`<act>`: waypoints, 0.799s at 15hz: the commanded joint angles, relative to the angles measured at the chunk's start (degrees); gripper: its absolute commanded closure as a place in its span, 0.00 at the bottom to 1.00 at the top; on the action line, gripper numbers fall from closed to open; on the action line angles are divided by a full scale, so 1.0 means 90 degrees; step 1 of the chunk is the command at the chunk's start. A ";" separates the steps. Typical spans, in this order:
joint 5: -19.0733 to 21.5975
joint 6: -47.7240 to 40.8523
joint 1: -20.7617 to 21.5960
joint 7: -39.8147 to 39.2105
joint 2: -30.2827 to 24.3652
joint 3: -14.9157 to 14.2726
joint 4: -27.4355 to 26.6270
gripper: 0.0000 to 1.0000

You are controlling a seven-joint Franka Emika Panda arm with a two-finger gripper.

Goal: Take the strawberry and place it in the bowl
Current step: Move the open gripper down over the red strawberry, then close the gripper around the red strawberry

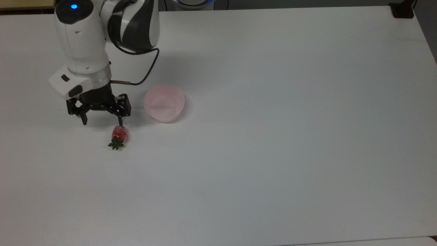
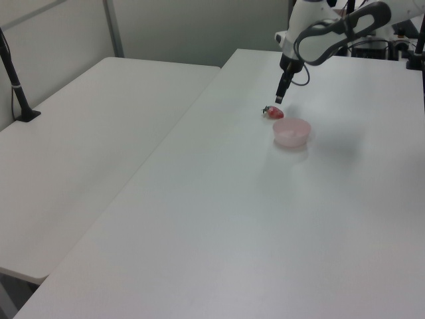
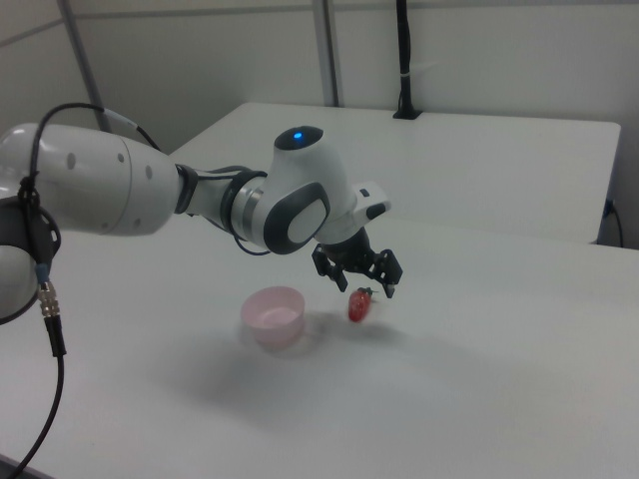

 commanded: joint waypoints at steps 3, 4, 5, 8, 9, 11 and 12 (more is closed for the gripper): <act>0.0124 0.0696 0.0014 0.0666 0.0368 0.0345 -0.0057 0.00; 0.0124 0.0735 0.0014 0.0676 0.0407 0.0355 -0.0057 0.04; 0.0124 0.0736 0.0014 0.0676 0.0446 0.0355 -0.0057 0.11; 0.0115 0.0746 0.0014 0.0676 0.0514 0.0355 -0.0057 0.55; 0.0124 0.0736 0.0023 0.0686 0.0495 0.0355 -0.0057 0.78; 0.0124 0.0687 0.0024 0.0812 0.0233 0.0355 -0.0261 0.85; 0.0124 0.0668 0.0024 0.0823 -0.0049 0.0355 -0.0484 0.85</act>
